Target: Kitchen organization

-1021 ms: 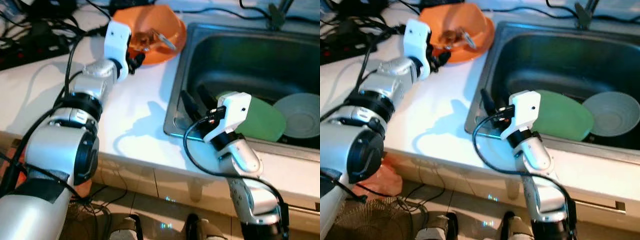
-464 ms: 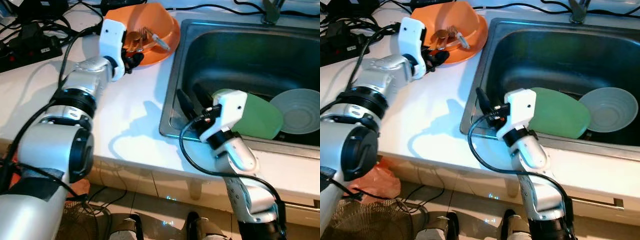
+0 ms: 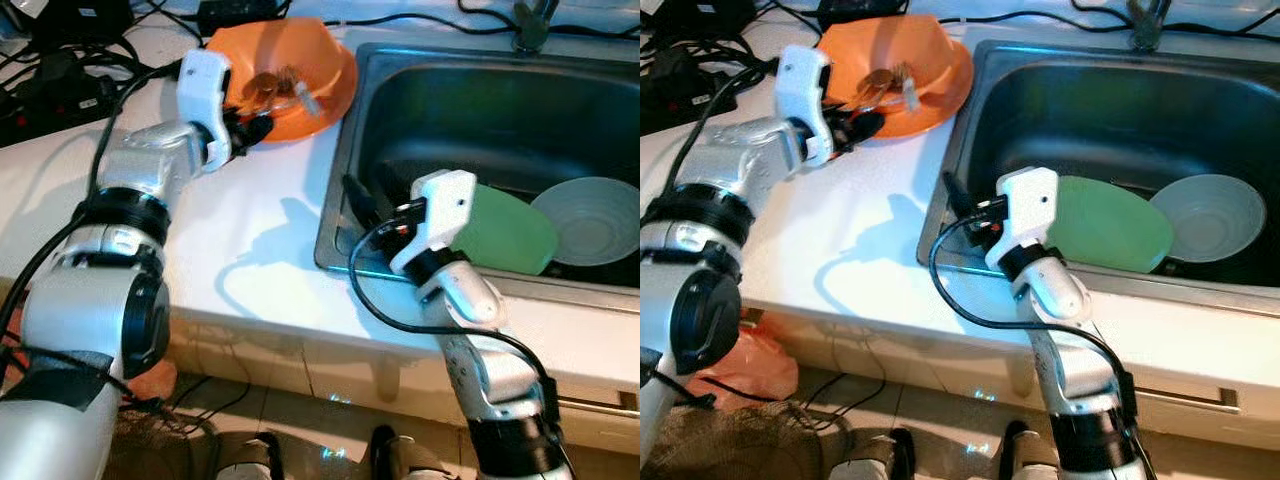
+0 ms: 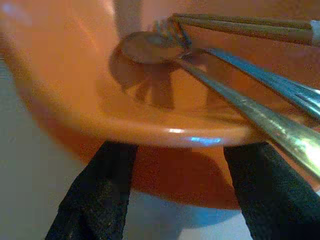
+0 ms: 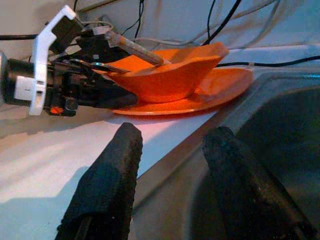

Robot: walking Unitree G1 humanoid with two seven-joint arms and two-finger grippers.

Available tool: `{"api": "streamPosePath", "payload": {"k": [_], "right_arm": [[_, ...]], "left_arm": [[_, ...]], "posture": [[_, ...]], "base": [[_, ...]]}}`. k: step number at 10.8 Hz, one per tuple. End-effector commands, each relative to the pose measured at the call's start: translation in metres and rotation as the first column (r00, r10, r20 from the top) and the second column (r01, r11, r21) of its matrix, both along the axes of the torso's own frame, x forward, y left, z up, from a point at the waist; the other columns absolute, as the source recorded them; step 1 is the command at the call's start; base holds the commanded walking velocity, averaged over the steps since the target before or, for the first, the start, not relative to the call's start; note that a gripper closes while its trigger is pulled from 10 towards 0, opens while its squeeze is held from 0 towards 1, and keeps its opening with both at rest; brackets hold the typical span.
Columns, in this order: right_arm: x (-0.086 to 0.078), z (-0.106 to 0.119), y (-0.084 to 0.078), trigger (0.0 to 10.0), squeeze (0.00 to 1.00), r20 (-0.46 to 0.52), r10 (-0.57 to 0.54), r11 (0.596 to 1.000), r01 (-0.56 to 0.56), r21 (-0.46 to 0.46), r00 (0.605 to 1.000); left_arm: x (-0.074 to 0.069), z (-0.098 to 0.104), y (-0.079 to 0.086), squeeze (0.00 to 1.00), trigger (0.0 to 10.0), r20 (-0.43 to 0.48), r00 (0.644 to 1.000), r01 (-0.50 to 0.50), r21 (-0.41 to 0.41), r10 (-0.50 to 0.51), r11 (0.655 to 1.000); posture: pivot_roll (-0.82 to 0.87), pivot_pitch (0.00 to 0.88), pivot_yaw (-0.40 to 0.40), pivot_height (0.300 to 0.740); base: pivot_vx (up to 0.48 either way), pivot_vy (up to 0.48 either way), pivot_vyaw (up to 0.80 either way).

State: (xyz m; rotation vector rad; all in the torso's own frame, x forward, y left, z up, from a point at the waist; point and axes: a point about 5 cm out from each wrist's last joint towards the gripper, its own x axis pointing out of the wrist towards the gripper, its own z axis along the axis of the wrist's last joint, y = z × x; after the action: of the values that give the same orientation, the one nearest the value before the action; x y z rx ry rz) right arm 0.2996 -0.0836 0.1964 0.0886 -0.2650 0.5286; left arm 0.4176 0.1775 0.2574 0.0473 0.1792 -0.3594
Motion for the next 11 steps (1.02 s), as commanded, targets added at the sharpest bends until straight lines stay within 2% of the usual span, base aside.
{"api": "streamPosePath", "payload": {"k": [1,4,5,7,8,9,11], "right_arm": [[0.005,-0.022,-0.006,10.0,0.00,-0.096,-0.014,1.000,0.013,-0.011,0.995],[0.014,-0.021,-0.007,10.0,0.00,-0.087,-0.006,1.000,0.004,-0.020,0.996],[0.019,-0.019,-0.005,10.0,0.00,-0.079,0.004,1.000,-0.006,-0.014,0.997],[0.024,-0.018,-0.002,10.0,0.00,-0.070,0.015,1.000,-0.017,-0.016,0.997],[0.026,-0.018,-0.002,10.0,0.00,-0.067,0.018,1.000,-0.019,-0.017,0.998],[0.026,-0.019,-0.001,10.0,0.00,-0.065,0.020,1.000,-0.021,-0.016,0.998],[0.026,-0.022,0.000,10.0,0.00,-0.067,0.023,1.000,-0.023,-0.010,0.997]], "left_arm": [[-0.007,-0.015,0.018,0.00,10.0,-0.065,0.997,-0.049,-0.001,0.049,0.999],[-0.018,-0.012,0.026,0.00,10.0,-0.030,0.996,-0.081,-0.014,0.080,0.997],[-0.032,-0.011,0.029,0.00,10.0,-0.018,0.997,-0.081,-0.038,0.081,0.996],[-0.047,-0.011,0.029,0.00,10.0,0.009,0.996,-0.090,-0.050,0.091,0.995],[-0.054,0.004,0.027,0.00,10.0,0.115,0.988,-0.095,-0.072,0.103,0.993],[-0.057,0.014,0.025,0.00,10.0,0.157,0.982,-0.091,-0.078,0.103,0.993],[-0.060,0.024,0.017,0.00,10.0,0.177,0.982,-0.057,-0.061,0.067,0.996]], "posture": [[0.07,0.188,0.058,0.740],[0.10,0.162,0.040,0.740],[0.11,0.149,0.034,0.740],[0.13,0.131,0.026,0.740],[0.13,0.128,0.023,0.740],[0.13,0.130,0.024,0.740],[0.13,0.143,0.034,0.740]], "base": [[0.000,0.000,0.00],[0.000,0.000,0.00],[0.000,0.000,0.00],[0.000,0.000,0.00],[0.000,0.000,0.00],[0.000,0.000,0.00],[0.000,0.000,0.00]]}}
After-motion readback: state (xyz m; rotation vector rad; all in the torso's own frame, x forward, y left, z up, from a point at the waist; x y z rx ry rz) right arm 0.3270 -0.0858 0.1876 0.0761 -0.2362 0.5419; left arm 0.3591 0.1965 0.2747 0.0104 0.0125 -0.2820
